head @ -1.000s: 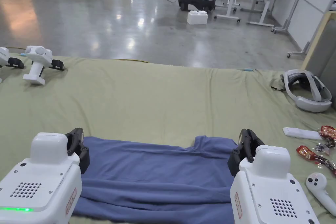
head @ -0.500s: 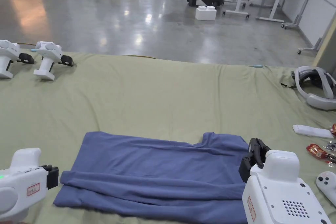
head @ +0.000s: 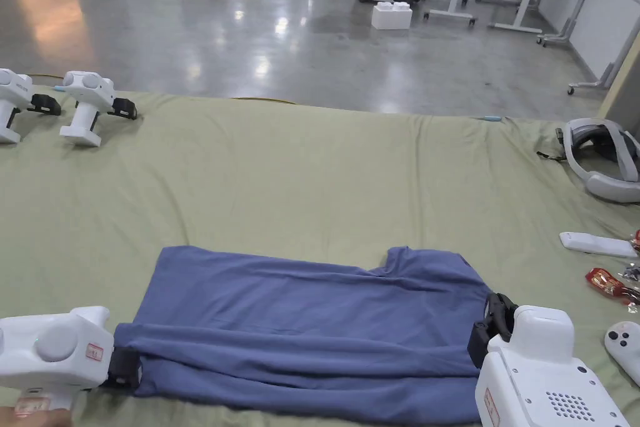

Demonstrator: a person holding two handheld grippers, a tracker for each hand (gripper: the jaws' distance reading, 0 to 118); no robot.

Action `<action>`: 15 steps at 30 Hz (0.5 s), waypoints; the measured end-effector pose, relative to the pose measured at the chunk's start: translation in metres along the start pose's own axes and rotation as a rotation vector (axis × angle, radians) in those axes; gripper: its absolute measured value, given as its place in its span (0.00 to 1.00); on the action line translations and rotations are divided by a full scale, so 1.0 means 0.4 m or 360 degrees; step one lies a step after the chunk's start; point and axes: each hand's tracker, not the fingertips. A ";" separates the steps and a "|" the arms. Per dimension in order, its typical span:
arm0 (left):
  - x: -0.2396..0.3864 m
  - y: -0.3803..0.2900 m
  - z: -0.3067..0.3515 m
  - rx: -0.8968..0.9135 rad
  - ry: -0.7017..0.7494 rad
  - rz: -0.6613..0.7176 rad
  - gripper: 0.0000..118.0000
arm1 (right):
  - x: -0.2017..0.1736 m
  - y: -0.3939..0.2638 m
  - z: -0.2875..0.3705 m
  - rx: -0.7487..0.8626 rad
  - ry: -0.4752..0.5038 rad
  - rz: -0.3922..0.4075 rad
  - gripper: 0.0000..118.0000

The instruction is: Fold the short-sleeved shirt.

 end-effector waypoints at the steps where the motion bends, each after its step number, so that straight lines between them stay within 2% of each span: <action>1: 0.004 -0.007 -0.015 -0.0020 0.0020 -0.0002 0.61 | 0.003 -0.004 0.000 -0.0013 -0.0005 0.0006 0.05; 6: 0.041 -0.027 -0.007 0.0101 0.0132 -0.0062 0.58 | 0.028 -0.019 0.000 -0.0058 -0.0031 0.0025 0.05; 7: 0.048 -0.035 -0.009 0.0113 0.0124 -0.0057 0.55 | 0.035 -0.021 -0.002 -0.0070 -0.0038 0.0024 0.05; 10: 0.061 -0.049 -0.005 0.0151 0.0127 -0.0090 0.32 | 0.057 -0.030 -0.007 -0.0116 -0.0059 0.0018 0.05; 11: 0.061 -0.053 -0.005 0.0160 0.0121 -0.0095 0.18 | 0.068 -0.032 -0.009 -0.0133 -0.0066 0.0013 0.05; 12: 0.061 -0.053 -0.003 0.0174 0.0079 -0.0087 0.11 | 0.081 -0.034 -0.014 -0.0164 -0.0077 0.0011 0.05; 14: 0.062 -0.060 0.001 0.0187 0.0082 -0.0092 0.08 | 0.110 -0.038 -0.023 -0.0230 -0.0113 0.0012 0.09; 15: 0.060 -0.066 0.005 0.0216 0.0075 -0.0099 0.08 | 0.133 -0.040 -0.029 -0.0274 -0.0129 0.0004 0.17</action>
